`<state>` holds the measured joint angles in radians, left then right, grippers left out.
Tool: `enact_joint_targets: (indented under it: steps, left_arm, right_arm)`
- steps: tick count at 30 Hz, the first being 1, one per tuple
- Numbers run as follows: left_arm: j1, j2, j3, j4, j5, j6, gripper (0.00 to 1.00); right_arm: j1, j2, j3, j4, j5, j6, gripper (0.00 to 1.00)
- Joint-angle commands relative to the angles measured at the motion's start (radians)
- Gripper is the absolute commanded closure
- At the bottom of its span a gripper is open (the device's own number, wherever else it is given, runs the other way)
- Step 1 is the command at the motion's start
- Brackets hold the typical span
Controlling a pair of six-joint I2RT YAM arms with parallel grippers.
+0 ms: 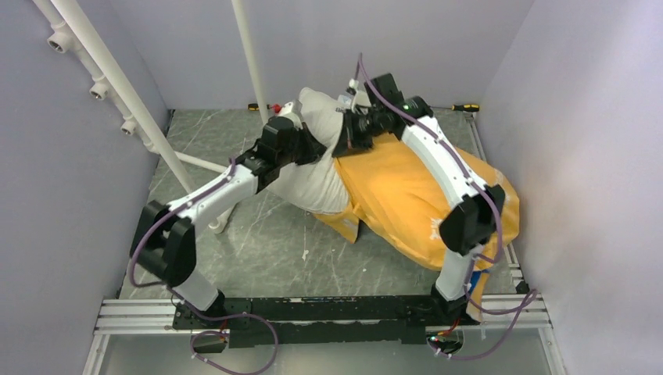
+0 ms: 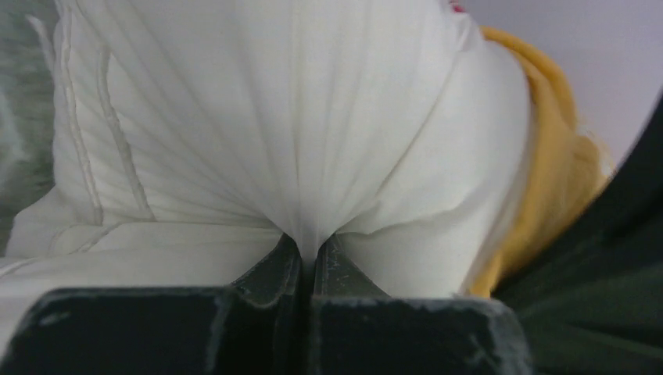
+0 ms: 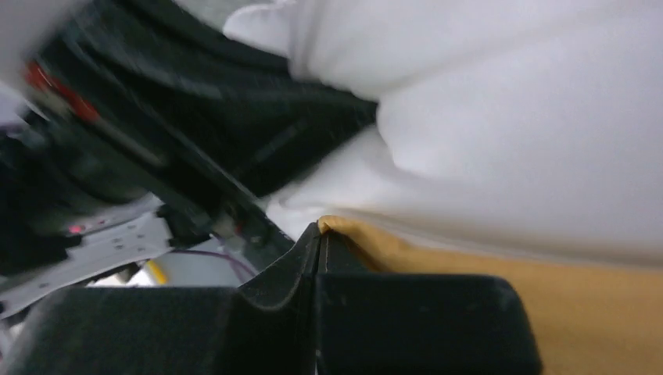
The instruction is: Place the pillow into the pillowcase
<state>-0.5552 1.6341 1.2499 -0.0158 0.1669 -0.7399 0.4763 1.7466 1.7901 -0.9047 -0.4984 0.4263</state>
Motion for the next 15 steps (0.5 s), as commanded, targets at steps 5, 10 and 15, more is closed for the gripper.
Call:
enact_joint_targets:
  steps: [5, 10, 15]
  left_arm:
    - [-0.180, -0.281, -0.144, 0.066, -0.061, -0.065, 1.00]
    - [-0.222, -0.311, -0.177, 0.095, -0.109, -0.069, 1.00]
    - [-0.280, -0.278, -0.153, 0.087, -0.116, -0.059, 1.00]
  right_arm:
    - [0.021, 0.216, 0.610, 0.366, -0.343, 0.144, 1.00]
    - [0.001, 0.201, 0.600, 0.367, -0.384, 0.094, 1.00]
    - [-0.075, 0.176, 0.542, 0.408, -0.388, 0.082, 1.00]
